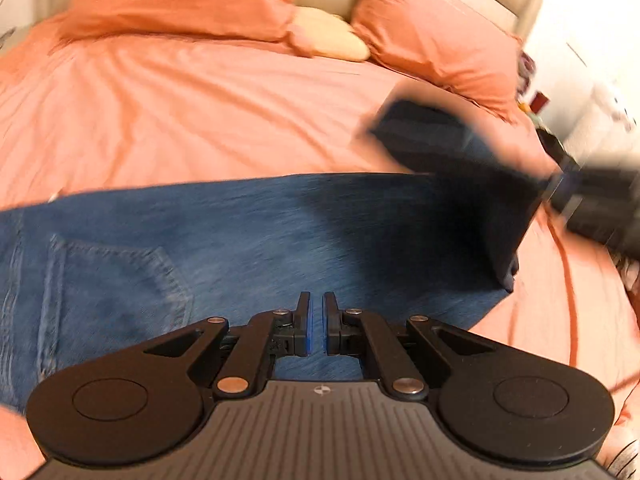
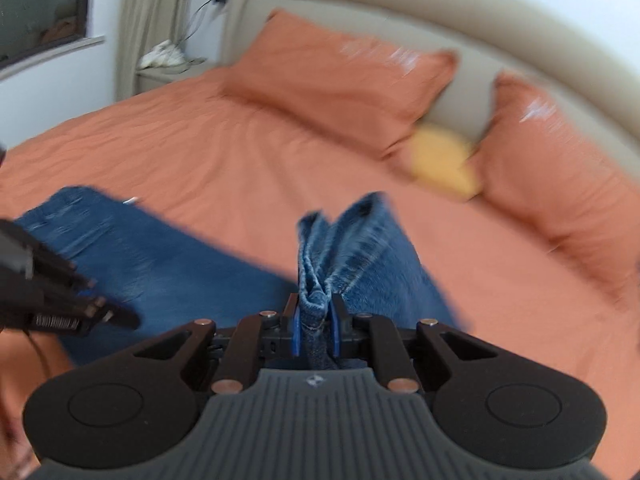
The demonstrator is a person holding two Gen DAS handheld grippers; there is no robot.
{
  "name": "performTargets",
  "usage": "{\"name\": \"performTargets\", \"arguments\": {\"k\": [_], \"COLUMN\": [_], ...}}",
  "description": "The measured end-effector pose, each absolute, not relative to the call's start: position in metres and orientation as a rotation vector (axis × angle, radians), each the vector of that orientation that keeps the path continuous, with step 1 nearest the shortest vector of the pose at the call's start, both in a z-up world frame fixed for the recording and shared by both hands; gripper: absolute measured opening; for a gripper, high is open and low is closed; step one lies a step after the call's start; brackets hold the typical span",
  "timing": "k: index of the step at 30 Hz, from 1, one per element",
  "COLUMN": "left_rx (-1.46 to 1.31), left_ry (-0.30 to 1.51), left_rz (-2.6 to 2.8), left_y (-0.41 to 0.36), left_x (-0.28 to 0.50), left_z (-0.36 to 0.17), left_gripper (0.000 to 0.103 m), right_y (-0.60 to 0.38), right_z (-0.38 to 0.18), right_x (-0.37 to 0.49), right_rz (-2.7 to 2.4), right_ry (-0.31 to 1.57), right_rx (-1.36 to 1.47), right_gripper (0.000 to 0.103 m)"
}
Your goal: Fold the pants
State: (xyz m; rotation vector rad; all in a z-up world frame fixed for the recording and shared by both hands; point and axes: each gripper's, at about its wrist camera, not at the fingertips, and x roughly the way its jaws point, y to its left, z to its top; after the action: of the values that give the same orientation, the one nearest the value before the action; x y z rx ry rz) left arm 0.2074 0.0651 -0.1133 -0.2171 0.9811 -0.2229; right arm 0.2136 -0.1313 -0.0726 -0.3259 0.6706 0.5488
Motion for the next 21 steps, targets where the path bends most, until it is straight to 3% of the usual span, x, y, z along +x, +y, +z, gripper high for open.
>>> {"name": "performTargets", "arguments": {"k": [6, 8, 12, 16, 19, 21], "left_rx": [-0.290, -0.315, -0.356, -0.431, -0.506, -0.577], "left_ry": [0.997, 1.008, 1.025, 1.024, 1.022, 1.021], "left_rz": [-0.218, -0.231, -0.265, -0.285, -0.294, -0.303], "left_y": [0.101, 0.104, 0.104, 0.102, 0.101, 0.100], "left_x": [0.192, 0.192, 0.194, 0.207, 0.221, 0.233], "left_z": [-0.120, -0.127, -0.141, -0.151, -0.159, -0.167], "left_gripper": [0.003, 0.009, 0.017, 0.056, 0.063, 0.068], "right_y": [-0.074, -0.068, -0.069, -0.077, -0.094, -0.111], "right_z": [-0.172, -0.191, -0.208, -0.192, -0.170, -0.158], "right_x": [0.184, 0.178, 0.174, 0.176, 0.180, 0.182], "right_rz": [0.607, 0.610, 0.645, 0.677, 0.675, 0.642], "right_ry": [0.857, 0.883, 0.915, 0.924, 0.876, 0.839], "right_rx": [-0.328, -0.354, -0.332, -0.292, -0.266, -0.254], "right_gripper": [0.010, 0.010, 0.029, 0.042, 0.059, 0.062]}}
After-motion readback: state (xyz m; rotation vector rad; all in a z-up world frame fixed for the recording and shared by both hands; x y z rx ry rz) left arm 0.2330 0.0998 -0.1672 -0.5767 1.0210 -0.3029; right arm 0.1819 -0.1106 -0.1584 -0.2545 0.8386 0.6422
